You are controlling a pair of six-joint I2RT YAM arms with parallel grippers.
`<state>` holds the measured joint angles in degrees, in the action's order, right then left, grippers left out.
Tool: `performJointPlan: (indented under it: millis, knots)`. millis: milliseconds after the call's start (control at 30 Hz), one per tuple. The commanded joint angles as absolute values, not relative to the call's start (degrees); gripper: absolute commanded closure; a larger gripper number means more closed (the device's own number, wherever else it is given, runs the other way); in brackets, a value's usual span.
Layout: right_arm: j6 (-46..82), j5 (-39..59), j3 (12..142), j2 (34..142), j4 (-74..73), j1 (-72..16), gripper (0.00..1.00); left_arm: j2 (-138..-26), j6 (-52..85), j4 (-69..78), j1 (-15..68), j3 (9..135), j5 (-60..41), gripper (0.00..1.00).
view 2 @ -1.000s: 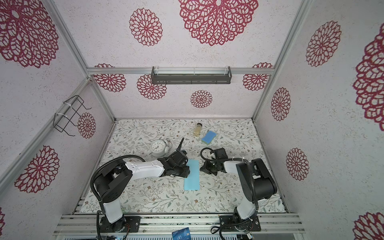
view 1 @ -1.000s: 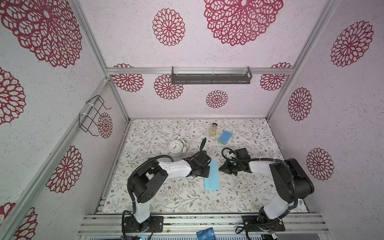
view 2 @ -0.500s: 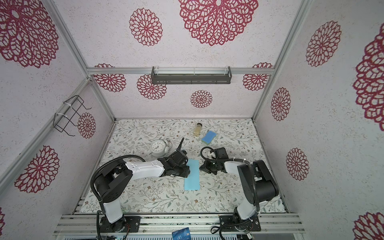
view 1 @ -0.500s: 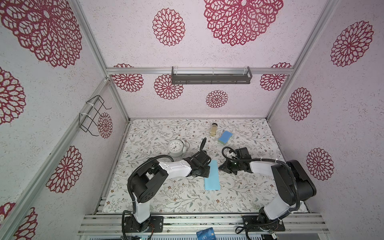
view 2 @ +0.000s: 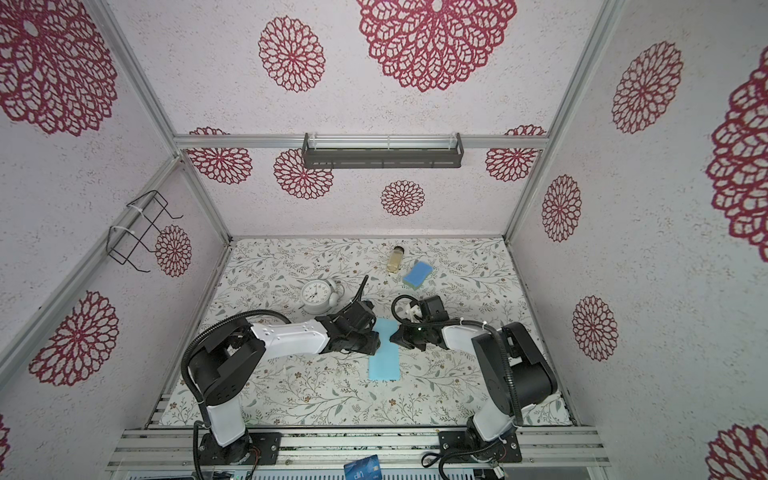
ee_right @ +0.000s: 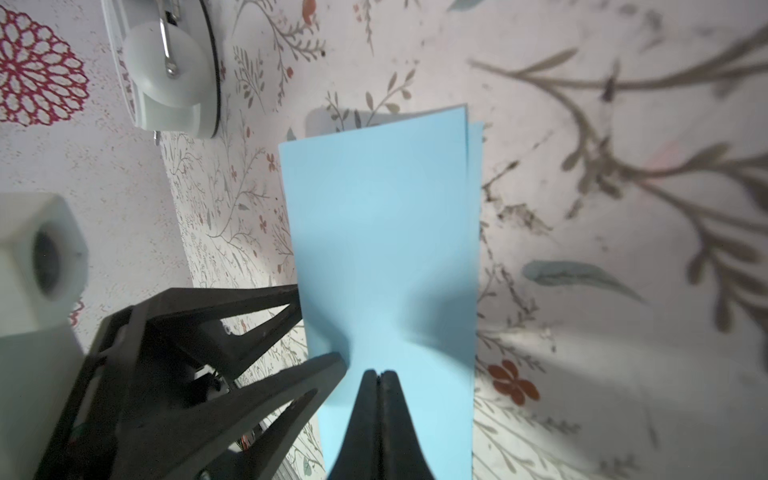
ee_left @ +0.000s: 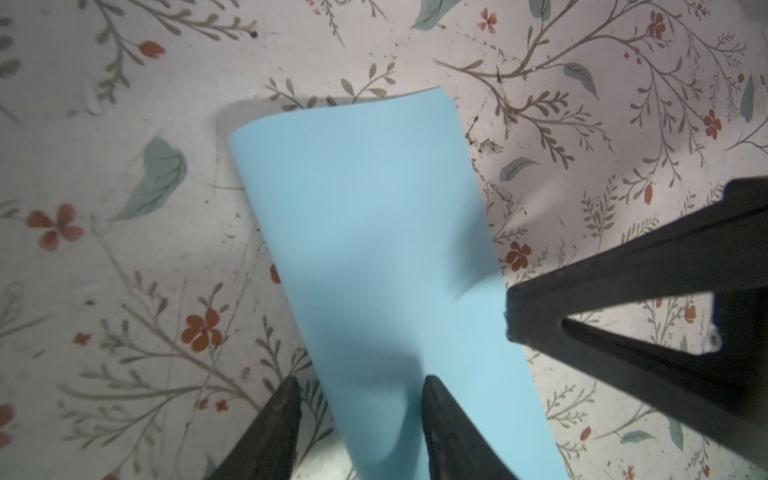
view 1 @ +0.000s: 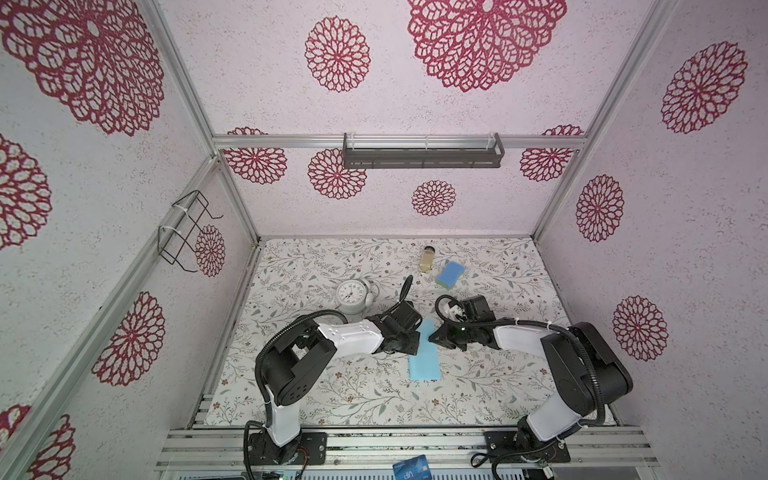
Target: Fold a paper plane with a square sheet of paper (fold left side to right side)
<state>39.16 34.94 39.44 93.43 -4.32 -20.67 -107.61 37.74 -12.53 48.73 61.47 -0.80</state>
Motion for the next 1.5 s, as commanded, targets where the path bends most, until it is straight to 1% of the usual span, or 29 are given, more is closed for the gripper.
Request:
performJointPlan:
  millis: [0, 167, 333, 500, 567, 600, 700, 833, 900, 1167, 1467]
  knots:
    - [40.2, 33.8, 39.4, 94.3, -6.3, -21.5, 1.00, -109.1, 38.1, -12.5, 49.3, 61.7, -1.2, 0.50]
    - [41.2, 32.3, 37.0, 95.8, -8.0, -21.8, 1.00, -108.2, 37.5, -13.2, 48.8, 62.5, -0.9, 0.50]
    - [41.8, 30.5, 34.7, 97.2, -9.3, -21.7, 1.00, -104.1, 36.5, -14.1, 47.3, 64.5, -1.1, 0.48]
    - [42.1, 29.9, 33.8, 97.6, -9.8, -21.7, 1.00, -102.3, 36.1, -13.7, 47.0, 65.5, -3.2, 0.48]
    - [42.0, 29.9, 33.8, 97.6, -9.7, -21.8, 1.00, -102.4, 36.5, -12.3, 47.1, 64.9, -4.6, 0.53]
    - [42.0, 29.8, 33.8, 97.6, -9.6, -21.7, 1.00, -102.6, 36.7, -11.1, 47.1, 64.4, -5.4, 0.57]
    - [41.8, 29.6, 33.8, 97.7, -9.3, -21.7, 1.00, -103.2, 37.3, -8.2, 47.1, 63.1, -7.5, 0.72]
    - [41.7, 29.4, 33.8, 98.1, -9.2, -21.7, 1.00, -104.5, 37.5, -6.5, 47.1, 61.8, -8.5, 0.94]
    - [41.6, 29.4, 33.8, 98.2, -9.2, -21.8, 1.00, -105.2, 37.4, -6.1, 47.0, 61.2, -8.7, 1.00]
    - [41.2, 28.7, 33.2, 98.8, -9.5, -21.7, 1.00, -107.0, 38.4, -2.8, 45.9, 56.2, -7.6, 1.00]
    - [40.2, 28.1, 32.8, 99.9, -9.2, -21.6, 1.00, -104.1, 38.5, -1.7, 43.7, 51.9, -6.3, 1.00]
